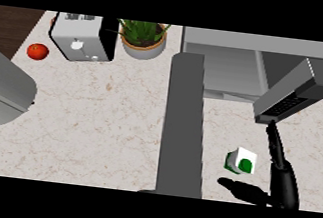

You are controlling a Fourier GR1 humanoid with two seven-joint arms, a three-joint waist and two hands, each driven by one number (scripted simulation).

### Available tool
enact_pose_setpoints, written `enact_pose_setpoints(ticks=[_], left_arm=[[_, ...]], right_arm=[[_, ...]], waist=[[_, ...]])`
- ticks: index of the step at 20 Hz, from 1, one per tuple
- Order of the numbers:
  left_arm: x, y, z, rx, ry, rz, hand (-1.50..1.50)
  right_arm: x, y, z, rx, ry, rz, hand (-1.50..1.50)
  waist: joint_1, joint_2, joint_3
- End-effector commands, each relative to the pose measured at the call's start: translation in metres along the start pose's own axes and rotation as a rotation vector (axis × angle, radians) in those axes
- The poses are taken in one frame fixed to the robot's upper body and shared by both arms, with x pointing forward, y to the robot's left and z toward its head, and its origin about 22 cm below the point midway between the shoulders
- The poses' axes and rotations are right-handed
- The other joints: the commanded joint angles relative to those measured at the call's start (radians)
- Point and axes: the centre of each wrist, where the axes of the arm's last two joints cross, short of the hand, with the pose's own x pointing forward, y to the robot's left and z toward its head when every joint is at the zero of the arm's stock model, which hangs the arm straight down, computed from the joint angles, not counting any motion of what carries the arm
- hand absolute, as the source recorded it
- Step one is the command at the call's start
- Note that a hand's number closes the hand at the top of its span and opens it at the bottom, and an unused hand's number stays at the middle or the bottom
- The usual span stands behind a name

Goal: Pick up the milk, place it into the microwave and close the microwave

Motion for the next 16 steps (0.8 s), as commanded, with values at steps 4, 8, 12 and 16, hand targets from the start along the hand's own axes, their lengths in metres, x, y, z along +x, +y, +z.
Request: enact_pose_setpoints(ticks=[4,8,12,16], left_arm=[[0.008,0.008,0.011,0.006,0.000,0.007,-1.50],[0.009,0.005,0.016,0.006,-0.019,0.011,-1.50],[0.008,-0.001,0.012,0.008,-0.012,0.005,-1.50],[0.004,0.010,0.011,-0.002,0.014,0.015,-1.50]], right_arm=[[-0.032,0.005,0.002,0.093,0.020,-0.027,-1.50],[-0.065,-0.004,-0.002,0.097,0.050,-0.033,-1.50],[-0.068,0.012,0.011,0.111,0.052,-0.016,-1.50],[-0.080,0.033,0.011,0.087,0.061,0.051,1.50]], waist=[[0.002,0.000,0.000],[0.009,0.001,0.001],[0.002,0.000,0.000],[0.002,0.001,0.000]])
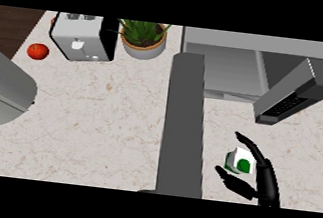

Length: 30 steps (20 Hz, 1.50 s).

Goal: Pick up the milk, place it into the microwave and close the microwave

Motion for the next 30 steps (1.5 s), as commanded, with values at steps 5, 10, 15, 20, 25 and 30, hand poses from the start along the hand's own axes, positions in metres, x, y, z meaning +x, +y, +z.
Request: enact_pose_setpoints(ticks=[5,10,15,20,25,30], left_arm=[[0.003,-0.010,0.000,-0.008,-0.014,0.017,-1.50],[0.022,0.004,-0.010,0.009,-0.020,-0.010,-1.50],[0.004,0.021,0.004,0.006,-0.018,0.011,-1.50],[0.001,0.009,0.000,-0.012,-0.012,0.011,-1.50],[-0.015,0.015,0.004,-0.010,0.004,0.036,-1.50],[-0.004,0.010,0.000,-0.017,0.000,0.049,-1.50]], right_arm=[[-0.024,-0.004,0.007,-0.017,-0.025,0.179,-1.50],[-0.043,-0.007,0.006,0.024,-0.017,0.270,1.50],[-0.054,-0.017,0.005,0.035,-0.035,0.293,1.50],[-0.047,-0.016,-0.033,0.032,-0.103,0.222,1.50],[-0.040,-0.021,-0.068,0.024,-0.150,0.165,1.50],[-0.038,-0.016,-0.068,0.061,-0.217,0.120,1.50]], waist=[[0.002,0.000,0.000],[0.003,0.004,0.001],[0.007,0.004,0.001],[0.008,0.004,0.001],[0.025,0.010,0.003],[0.011,0.006,0.002]])
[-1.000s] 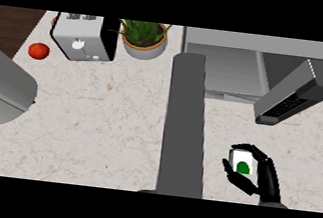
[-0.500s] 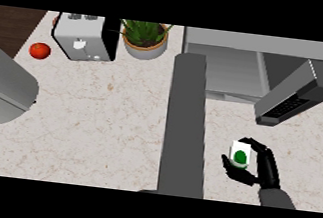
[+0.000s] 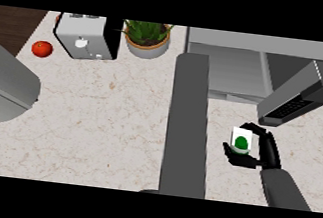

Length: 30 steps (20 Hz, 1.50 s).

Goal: Pick up the milk, place it into the microwave and close the microwave

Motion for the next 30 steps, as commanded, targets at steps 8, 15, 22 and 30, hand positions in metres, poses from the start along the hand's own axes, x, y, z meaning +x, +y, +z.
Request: enact_pose_setpoints(ticks=[8,15,22,30], left_arm=[[0.012,0.003,0.000,0.029,0.010,-0.029,-1.50],[0.002,0.015,0.004,0.045,0.032,-0.025,-1.50],[-0.012,0.032,0.000,0.029,0.028,-0.006,-1.50],[-0.016,0.033,-0.007,0.002,0.041,0.008,-1.50]], right_arm=[[0.040,0.026,-0.054,0.088,-0.239,-0.110,1.50],[0.087,0.020,-0.103,-0.019,-0.176,-0.027,1.50],[0.100,-0.011,-0.155,0.047,-0.116,-0.045,1.50],[0.121,0.004,-0.189,-0.061,-0.035,0.117,1.50]], waist=[[-0.029,-0.010,-0.003],[-0.031,-0.011,-0.003],[-0.011,-0.003,-0.002],[0.026,0.013,-0.001]])
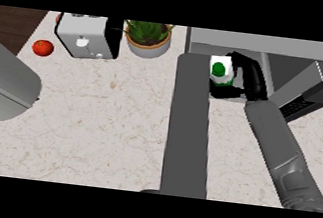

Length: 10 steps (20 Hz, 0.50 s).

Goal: Pick up the milk, place it into the microwave and close the microwave

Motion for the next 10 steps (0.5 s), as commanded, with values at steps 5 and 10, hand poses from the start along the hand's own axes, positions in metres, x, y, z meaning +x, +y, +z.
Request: enact_pose_setpoints(ticks=[5,10], left_arm=[[-0.010,0.007,-0.011,-0.036,0.020,0.010,-1.50],[-0.020,0.003,-0.027,-0.056,0.030,0.015,-1.50]], right_arm=[[-0.011,-0.024,-0.011,-0.154,0.141,0.130,1.50],[-0.003,-0.035,-0.026,-0.311,0.191,0.101,-1.50]], waist=[[0.041,0.022,0.002],[0.054,0.034,0.003]])
